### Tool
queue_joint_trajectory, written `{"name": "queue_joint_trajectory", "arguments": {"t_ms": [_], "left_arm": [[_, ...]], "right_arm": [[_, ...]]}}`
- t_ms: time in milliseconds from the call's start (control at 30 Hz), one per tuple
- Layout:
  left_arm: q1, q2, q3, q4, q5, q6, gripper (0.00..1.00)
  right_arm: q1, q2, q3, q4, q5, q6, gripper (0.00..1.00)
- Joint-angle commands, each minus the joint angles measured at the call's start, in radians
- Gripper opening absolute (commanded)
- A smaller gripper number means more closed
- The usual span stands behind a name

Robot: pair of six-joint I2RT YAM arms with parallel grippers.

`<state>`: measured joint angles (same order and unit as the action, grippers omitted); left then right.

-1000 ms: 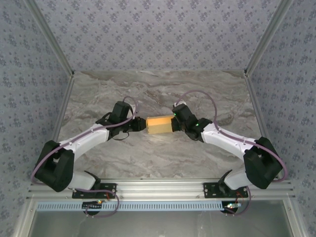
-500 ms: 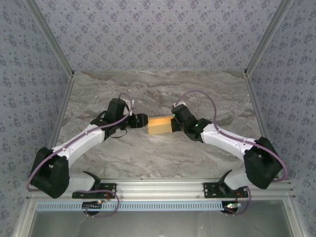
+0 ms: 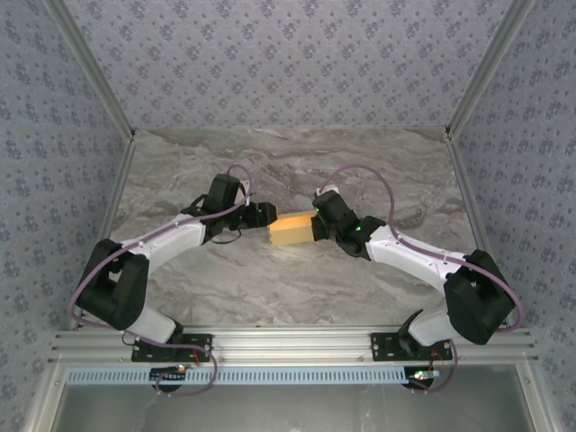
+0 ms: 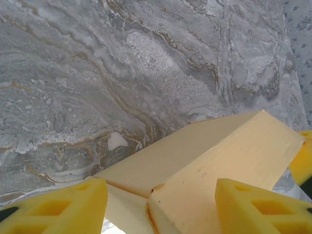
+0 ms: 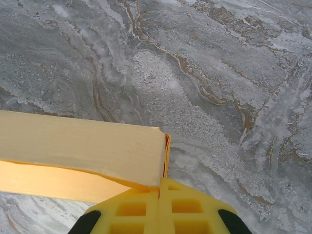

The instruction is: Fold the paper box

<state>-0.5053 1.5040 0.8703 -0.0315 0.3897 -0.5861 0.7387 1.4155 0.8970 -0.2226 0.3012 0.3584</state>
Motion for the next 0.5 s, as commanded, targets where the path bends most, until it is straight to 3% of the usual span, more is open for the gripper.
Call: {"name": "queue_joint_trajectory", "arguments": {"t_ms": [0, 200, 467], "left_arm": [[-0.011, -0.003, -0.038, 0.040, 0.026, -0.012, 0.59], [-0.013, 0.015, -0.080, 0.059, 0.020, -0.007, 0.59], [-0.028, 0.021, -0.105, 0.079, 0.000, -0.008, 0.58]], "right_arm": [[0.005, -0.018, -0.015, -0.037, 0.030, -0.007, 0.05], [0.004, -0.039, -0.018, -0.039, 0.026, -0.014, 0.13], [0.001, -0.107, 0.003, -0.068, -0.020, -0.048, 0.35]]}}
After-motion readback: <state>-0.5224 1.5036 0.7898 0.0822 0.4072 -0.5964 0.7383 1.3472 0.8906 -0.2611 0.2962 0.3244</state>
